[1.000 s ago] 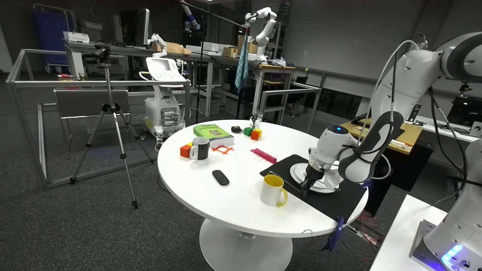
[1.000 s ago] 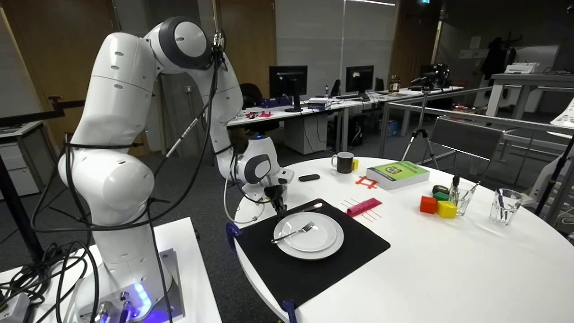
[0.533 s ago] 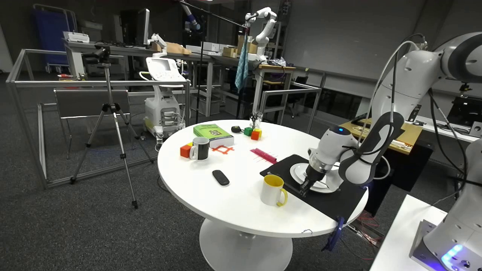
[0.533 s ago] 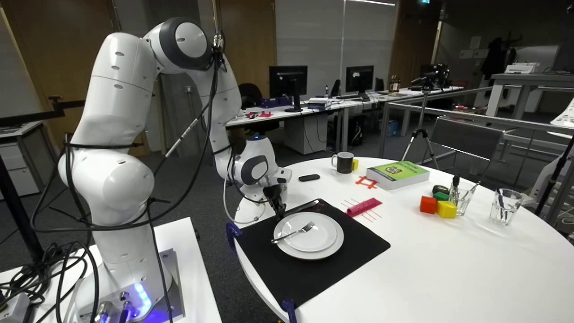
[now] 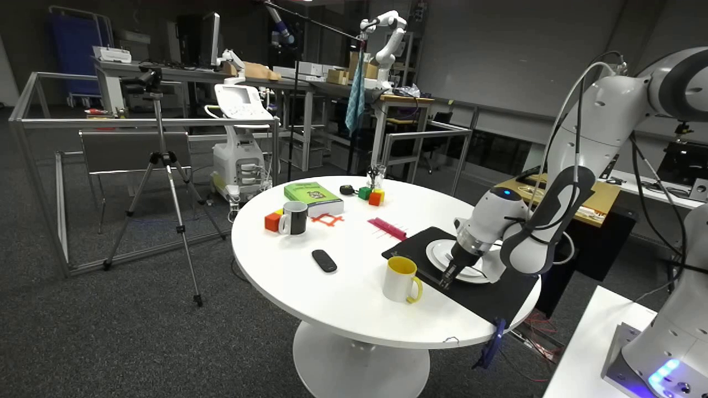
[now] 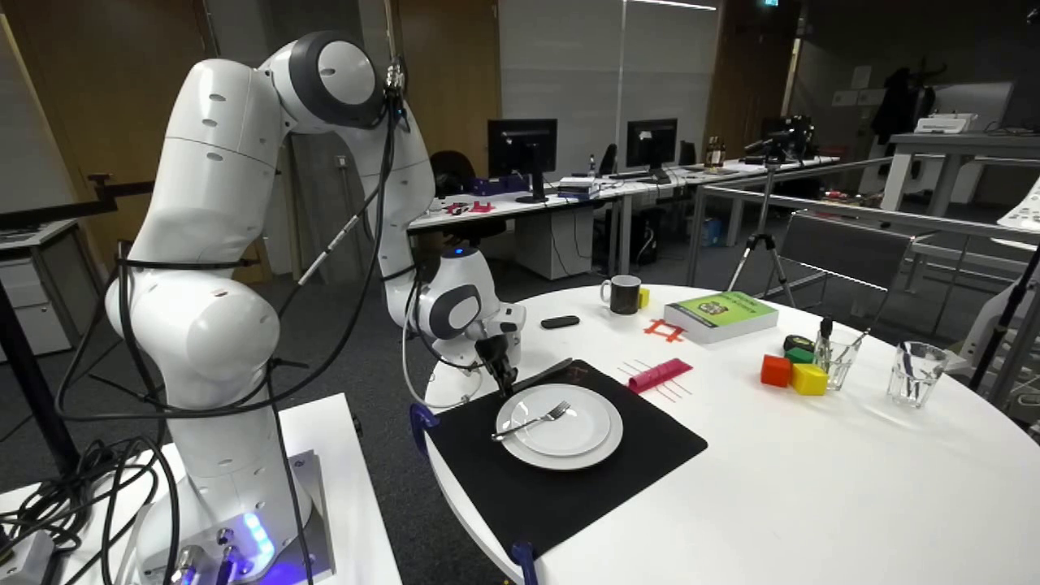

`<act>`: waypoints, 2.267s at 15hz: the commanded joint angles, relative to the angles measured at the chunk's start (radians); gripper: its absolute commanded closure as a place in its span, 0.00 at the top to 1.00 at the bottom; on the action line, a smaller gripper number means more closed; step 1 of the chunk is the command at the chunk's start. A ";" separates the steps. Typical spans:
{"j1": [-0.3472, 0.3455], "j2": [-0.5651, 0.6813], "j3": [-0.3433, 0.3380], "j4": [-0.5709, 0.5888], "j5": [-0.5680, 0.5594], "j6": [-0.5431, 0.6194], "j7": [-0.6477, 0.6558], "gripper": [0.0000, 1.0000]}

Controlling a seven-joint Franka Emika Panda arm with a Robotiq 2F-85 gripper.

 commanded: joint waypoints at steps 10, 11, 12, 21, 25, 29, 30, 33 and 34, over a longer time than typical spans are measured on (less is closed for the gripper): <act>0.023 -0.141 -0.008 -0.095 0.085 0.019 -0.097 0.04; 0.019 -0.159 -0.003 -0.103 0.086 0.006 -0.098 0.04; 0.025 -0.175 -0.017 -0.112 0.047 0.001 -0.061 0.04; 0.143 -0.331 -0.232 -0.208 0.006 -0.125 -0.032 0.04; 0.252 -0.331 -0.429 -0.205 -0.107 -0.158 0.020 0.04; 0.257 -0.287 -0.464 -0.182 -0.137 -0.153 0.007 0.15; 0.270 -0.291 -0.487 -0.183 -0.153 -0.163 0.009 0.15; 0.281 -0.301 -0.502 -0.189 -0.158 -0.167 0.009 0.15; 0.282 -0.301 -0.502 -0.190 -0.158 -0.167 0.009 0.15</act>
